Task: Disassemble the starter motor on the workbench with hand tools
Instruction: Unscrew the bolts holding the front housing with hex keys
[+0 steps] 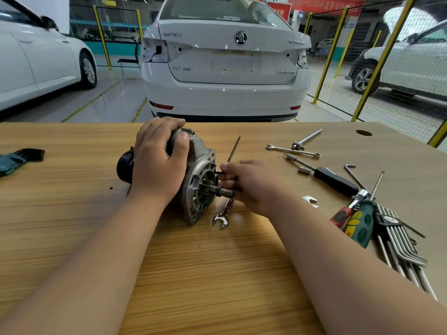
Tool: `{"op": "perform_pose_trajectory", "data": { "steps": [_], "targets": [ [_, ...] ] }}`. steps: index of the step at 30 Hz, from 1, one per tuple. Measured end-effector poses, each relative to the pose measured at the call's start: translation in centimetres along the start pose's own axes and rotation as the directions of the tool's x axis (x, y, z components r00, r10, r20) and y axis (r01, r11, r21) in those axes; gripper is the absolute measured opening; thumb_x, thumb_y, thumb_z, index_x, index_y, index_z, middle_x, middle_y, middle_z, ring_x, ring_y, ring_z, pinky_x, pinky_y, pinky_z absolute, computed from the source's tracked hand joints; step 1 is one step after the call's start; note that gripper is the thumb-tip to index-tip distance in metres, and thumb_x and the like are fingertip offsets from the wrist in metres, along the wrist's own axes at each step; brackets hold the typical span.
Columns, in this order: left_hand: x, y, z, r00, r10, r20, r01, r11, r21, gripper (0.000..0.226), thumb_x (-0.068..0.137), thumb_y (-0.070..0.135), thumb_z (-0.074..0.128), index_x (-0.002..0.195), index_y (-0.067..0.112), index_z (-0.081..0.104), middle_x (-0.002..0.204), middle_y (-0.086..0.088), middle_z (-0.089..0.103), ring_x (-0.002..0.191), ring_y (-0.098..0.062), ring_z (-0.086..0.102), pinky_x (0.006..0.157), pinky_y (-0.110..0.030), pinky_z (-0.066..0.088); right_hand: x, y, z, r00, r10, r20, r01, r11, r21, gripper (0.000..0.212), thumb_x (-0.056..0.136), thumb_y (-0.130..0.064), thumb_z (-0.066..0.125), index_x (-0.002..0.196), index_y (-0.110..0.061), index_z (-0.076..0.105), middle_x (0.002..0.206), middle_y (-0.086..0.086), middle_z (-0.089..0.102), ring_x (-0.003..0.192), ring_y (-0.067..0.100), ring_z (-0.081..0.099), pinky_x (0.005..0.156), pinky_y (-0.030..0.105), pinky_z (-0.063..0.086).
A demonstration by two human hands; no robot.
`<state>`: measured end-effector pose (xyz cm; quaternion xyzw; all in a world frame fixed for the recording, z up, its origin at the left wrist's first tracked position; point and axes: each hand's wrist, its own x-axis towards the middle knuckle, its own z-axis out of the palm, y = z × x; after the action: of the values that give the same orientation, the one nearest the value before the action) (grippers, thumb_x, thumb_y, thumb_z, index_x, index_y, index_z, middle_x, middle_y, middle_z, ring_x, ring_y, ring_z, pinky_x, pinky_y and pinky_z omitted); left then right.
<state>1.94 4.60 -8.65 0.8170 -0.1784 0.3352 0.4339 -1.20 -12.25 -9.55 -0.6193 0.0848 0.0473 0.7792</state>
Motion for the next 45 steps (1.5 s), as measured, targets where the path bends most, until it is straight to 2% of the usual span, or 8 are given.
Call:
{"op": "perform_pose_trajectory", "data": {
  "steps": [10, 20, 24, 29, 31, 35, 43, 45],
  "targets": [
    [-0.1, 0.2, -0.1, 1.0, -0.004, 0.006, 0.004, 1.0, -0.002, 0.04, 0.095, 0.031, 0.04, 0.124, 0.013, 0.06, 0.126, -0.002, 0.057, 0.128, -0.014, 0.04, 0.11, -0.033, 0.03, 0.2, 0.4, 0.4, 0.985, 0.173, -0.012, -0.168, 0.968, 0.186, 0.009, 0.096, -0.013, 0.058, 0.095, -0.005, 0.058, 0.059, 0.003, 0.069, 0.055, 0.013, 0.069, 0.047, 0.023, 0.052],
    [-0.1, 0.2, 0.0, 1.0, -0.011, 0.0, 0.011, 1.0, 0.004, 0.039, 0.095, 0.03, 0.041, 0.124, 0.012, 0.06, 0.125, -0.002, 0.057, 0.127, -0.015, 0.041, 0.107, -0.03, 0.03, 0.4, 0.6, 0.5, 0.988, 0.146, -0.047, -0.141, 0.985, 0.1, 0.011, 0.095, -0.019, 0.059, 0.09, -0.009, 0.06, 0.054, -0.003, 0.065, 0.046, 0.01, 0.063, 0.042, 0.022, 0.048],
    [-0.1, 0.3, 0.0, 1.0, -0.016, 0.002, 0.016, 1.0, 0.001, 0.039, 0.095, 0.031, 0.041, 0.123, 0.013, 0.06, 0.124, -0.002, 0.057, 0.126, -0.015, 0.04, 0.108, -0.031, 0.031, 0.2, 0.4, 0.3, 0.981, 0.194, -0.016, -0.192, 0.978, 0.083, 0.016, 0.096, -0.022, 0.058, 0.083, -0.013, 0.057, 0.051, -0.004, 0.06, 0.04, 0.009, 0.056, 0.04, 0.019, 0.045],
    [-0.1, 0.2, 0.0, 1.0, -0.014, -0.001, 0.014, 1.0, 0.004, 0.038, 0.096, 0.03, 0.041, 0.124, 0.012, 0.06, 0.125, -0.003, 0.057, 0.126, -0.015, 0.04, 0.107, -0.03, 0.03, 0.2, 0.3, 0.4, 0.981, 0.195, -0.018, -0.196, 0.976, -0.091, 0.03, 0.098, -0.032, 0.052, 0.073, -0.017, 0.059, 0.051, -0.006, 0.058, 0.043, 0.011, 0.057, 0.038, 0.018, 0.041],
    [-0.1, 0.2, 0.0, 1.0, -0.015, 0.0, 0.015, 1.0, 0.007, 0.038, 0.096, 0.03, 0.041, 0.124, 0.013, 0.06, 0.125, -0.003, 0.057, 0.126, -0.014, 0.039, 0.106, -0.028, 0.029, 0.2, 0.2, 0.3, 0.979, 0.201, -0.02, -0.202, 0.972, -0.118, 0.032, 0.098, -0.033, 0.052, 0.071, -0.018, 0.061, 0.049, -0.007, 0.054, 0.04, 0.009, 0.051, 0.038, 0.017, 0.039],
    [0.0, 0.2, 0.0, 1.0, -0.018, -0.002, 0.018, 1.0, 0.004, 0.038, 0.095, 0.031, 0.041, 0.124, 0.014, 0.06, 0.125, -0.002, 0.056, 0.126, -0.013, 0.039, 0.106, -0.028, 0.029, 0.1, -0.1, 0.0, 0.972, 0.233, 0.02, -0.23, 0.968, -0.097, 0.034, 0.099, -0.032, 0.051, 0.07, -0.018, 0.06, 0.046, -0.009, 0.044, 0.034, 0.006, 0.034, 0.035, 0.016, 0.029],
    [-0.1, 0.3, 0.0, 1.0, -0.02, 0.0, 0.02, 1.0, -0.004, 0.04, 0.095, 0.031, 0.04, 0.123, 0.012, 0.061, 0.125, -0.003, 0.057, 0.126, -0.015, 0.039, 0.106, -0.029, 0.03, -0.2, -0.7, 0.2, 0.956, 0.285, 0.066, -0.279, 0.956, -0.091, 0.035, 0.101, -0.03, 0.045, 0.069, -0.018, 0.056, 0.045, -0.01, 0.044, 0.033, 0.004, 0.033, 0.033, 0.016, 0.026],
    [0.0, 0.2, 0.0, 1.0, -0.017, -0.003, 0.017, 1.0, -0.008, 0.04, 0.094, 0.031, 0.04, 0.123, 0.012, 0.061, 0.125, -0.003, 0.057, 0.127, -0.014, 0.039, 0.107, -0.03, 0.03, -0.2, -0.6, 0.2, 0.968, 0.246, 0.043, -0.238, 0.962, -0.137, 0.034, 0.1, -0.03, 0.048, 0.071, -0.017, 0.058, 0.045, -0.009, 0.046, 0.034, 0.005, 0.035, 0.034, 0.016, 0.028]
  ]
}}
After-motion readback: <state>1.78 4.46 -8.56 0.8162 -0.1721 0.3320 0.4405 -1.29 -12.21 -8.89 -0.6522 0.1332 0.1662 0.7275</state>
